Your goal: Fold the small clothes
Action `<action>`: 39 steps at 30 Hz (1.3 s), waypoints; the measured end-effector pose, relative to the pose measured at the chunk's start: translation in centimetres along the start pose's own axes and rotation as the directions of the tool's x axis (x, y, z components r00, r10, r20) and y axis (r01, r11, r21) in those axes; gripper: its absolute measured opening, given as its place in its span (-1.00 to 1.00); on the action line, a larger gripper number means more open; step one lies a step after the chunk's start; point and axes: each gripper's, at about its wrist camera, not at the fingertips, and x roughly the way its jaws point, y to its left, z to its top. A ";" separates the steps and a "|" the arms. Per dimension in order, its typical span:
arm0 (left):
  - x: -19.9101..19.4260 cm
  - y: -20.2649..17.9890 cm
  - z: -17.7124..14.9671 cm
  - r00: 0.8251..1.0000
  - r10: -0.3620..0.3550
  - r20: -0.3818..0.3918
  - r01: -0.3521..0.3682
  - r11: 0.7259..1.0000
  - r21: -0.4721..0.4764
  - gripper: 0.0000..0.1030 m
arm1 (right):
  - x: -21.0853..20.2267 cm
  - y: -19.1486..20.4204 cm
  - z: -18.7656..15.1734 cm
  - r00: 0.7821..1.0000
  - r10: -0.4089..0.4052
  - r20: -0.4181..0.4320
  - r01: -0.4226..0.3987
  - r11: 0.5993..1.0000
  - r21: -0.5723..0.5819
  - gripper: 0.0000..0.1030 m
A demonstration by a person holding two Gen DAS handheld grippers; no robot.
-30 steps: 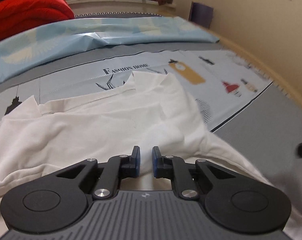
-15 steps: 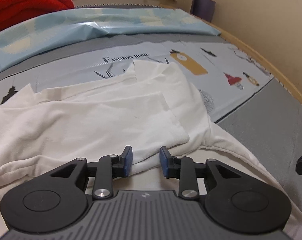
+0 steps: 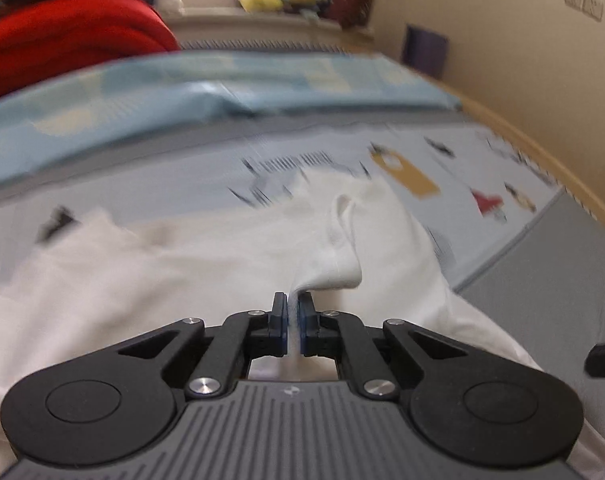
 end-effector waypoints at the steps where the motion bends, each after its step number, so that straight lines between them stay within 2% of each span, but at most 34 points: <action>1: -1.2 1.4 0.4 1.000 0.007 0.025 -0.006 1.000 -0.030 -0.90 | 0.1 0.5 0.2 1.000 0.002 0.003 -0.002 1.000 -0.008 -0.99; 2: -2.3 2.8 0.6 0.999 0.021 0.047 -0.018 0.998 -0.061 -0.90 | 0.2 1.0 0.3 1.000 0.003 0.004 -0.003 1.000 -0.017 -0.99; 5: -6.4 9.2 0.5 0.988 0.121 0.101 -0.102 0.979 -0.175 -0.90 | 0.4 2.6 0.9 1.000 0.008 0.005 -0.008 0.999 -0.034 -0.99; 7: -9.6 15.0 -0.8 0.970 0.215 0.112 -0.177 0.944 -0.280 -0.91 | 0.5 3.7 1.3 1.000 0.017 0.009 -0.017 0.999 -0.041 -0.99; 9: -12.7 21.0 -3.1 0.940 0.329 0.090 -0.274 0.885 -0.378 -0.92 | 0.7 5.0 1.7 0.999 0.028 0.015 -0.028 0.998 -0.050 -0.99; 11: -16.0 27.4 -6.5 0.887 0.461 0.026 -0.395 0.788 -0.472 -0.92 | 0.8 6.4 2.0 0.999 0.039 0.015 -0.038 0.997 -0.065 -0.99; 12: -17.9 31.0 -8.8 0.845 0.534 -0.031 -0.470 0.714 -0.519 -0.92 | 0.9 7.0 2.1 0.999 0.044 0.015 -0.043 0.997 -0.071 -0.99; 14: -21.4 36.8 -13.3 0.757 0.635 -0.151 -0.585 0.557 -0.589 -0.93 | 1.0 8.3 2.3 0.998 0.057 0.014 -0.055 0.994 -0.095 -0.99; 16: -25.2 42.0 -18.2 0.666 0.691 -0.282 -0.657 0.364 -0.661 -0.93 | 1.3 9.5 2.3 0.998 0.061 0.010 -0.060 0.990 -0.124 -0.99; 17: -27.0 43.9 -20.5 0.643 0.695 -0.320 -0.657 0.286 -0.698 -0.93 | 1.4 10.0 2.3 0.998 0.061 0.008 -0.060 0.989 -0.135 -0.99; 18: -28.5 45.5 -22.2 0.654 0.681 -0.328 -0.628 0.248 -0.738 -0.92 | 1.5 10.3 2.4 0.998 0.062 0.006 -0.060 0.988 -0.143 -0.99; 19: -29.5 46.5 -23.4 0.678 0.663 -0.318 -0.589 0.232 -0.774 -0.92 | 1.7 10.7 2.4 0.998 0.061 0.002 -0.060 0.987 -0.150 -0.99; 20: -30.2 47.1 -24.1 0.688 0.660 -0.301 -0.564 0.226 -0.794 -0.86 | 1.9 10.9 2.5 0.998 0.060 -0.001 -0.060 0.986 -0.154 -0.99; 22: -31.1 47.8 -24.4 0.667 0.675 -0.314 -0.577 0.202 -0.791 -0.58 | 2.3 11.2 2.7 0.998 0.056 -0.006 -0.057 0.986 -0.154 -0.99; 23: -31.3 48.1 -24.2 0.654 0.678 -0.335 -0.583 0.169 -0.795 -0.46 | 2.5 11.4 2.7 0.998 0.055 -0.010 -0.056 0.987 -0.151 -0.99; 24: -31.7 48.3 -24.4 0.644 0.683 -0.344 -0.578 0.141 -0.804 -0.46 | 2.7 11.6 2.8 0.998 0.055 -0.014 -0.057 0.987 -0.149 -0.99; 25: -32.1 48.3 -24.1 0.628 0.694 -0.353 -0.578 0.112 -0.809 -0.46 | 2.9 11.9 2.9 0.998 0.057 -0.018 -0.059 0.988 -0.146 -0.99; 26: -32.3 47.8 -23.7 0.608 0.710 -0.356 -0.583 0.094 -0.807 -0.46 | 3.1 12.2 2.9 0.998 0.058 -0.019 -0.060 0.987 -0.146 -0.99; 27: -32.3 47.4 -22.7 0.593 0.727 -0.346 -0.591 0.101 -0.800 -0.46 | 3.2 12.6 2.9 0.998 0.062 -0.020 -0.064 0.987 -0.148 -0.99; 28: -32.2 46.9 -21.9 0.591 0.739 -0.322 -0.596 0.131 -0.792 -0.46 | 3.3 13.0 3.0 0.998 0.065 -0.019 -0.067 0.986 -0.153 -0.99; 29: -32.1 46.5 -21.4 0.603 0.743 -0.290 -0.594 0.175 -0.785 -0.46 | 3.5 13.3 3.0 0.997 0.069 -0.018 -0.071 0.985 -0.159 -0.99; 32: -30.0 44.8 -19.7 0.692 0.697 -0.189 -0.566 0.361 -0.742 -0.46 | 3.6 14.6 2.9 0.996 0.086 -0.014 -0.087 0.980 -0.181 -0.94; 33: -29.1 44.4 -19.8 0.706 0.681 -0.194 -0.572 0.388 -0.722 -0.46 | 3.7 15.0 2.9 0.996 0.090 -0.014 -0.091 0.978 -0.189 -0.93; 34: -28.0 44.5 -20.2 0.724 0.645 -0.243 -0.587 0.392 -0.708 -0.46 | 3.8 15.4 2.9 0.995 0.095 -0.013 -0.096 0.976 -0.196 -0.93; 35: -26.9 44.9 -20.8 0.737 0.597 -0.316 -0.603 0.371 -0.706 -0.49 | 3.8 15.7 2.9 0.995 0.102 -0.010 -0.102 0.975 -0.200 -0.93; 36: -27.1 44.4 -20.7 0.720 0.623 -0.306 -0.612 0.362 -0.704 -0.48 | 3.8 16.0 2.9 0.994 0.111 -0.005 -0.109 0.973 -0.204 -0.93; 37: -27.1 44.2 -19.8 0.706 0.617 -0.349 -0.642 0.349 -0.682 -0.48 | 3.7 16.3 2.9 0.993 0.120 0.000 -0.117 0.971 -0.207 -0.93; 38: -27.2 44.1 -18.8 0.699 0.603 -0.384 -0.660 0.339 -0.670 -0.48 | 3.7 16.6 2.9 0.991 0.132 0.008 -0.127 0.969 -0.212 -0.93; 39: -27.6 43.2 -17.3 0.702 0.598 -0.386 -0.656 0.333 -0.677 -0.48 | 3.6 16.8 3.0 0.989 0.145 0.019 -0.138 0.966 -0.217 -0.93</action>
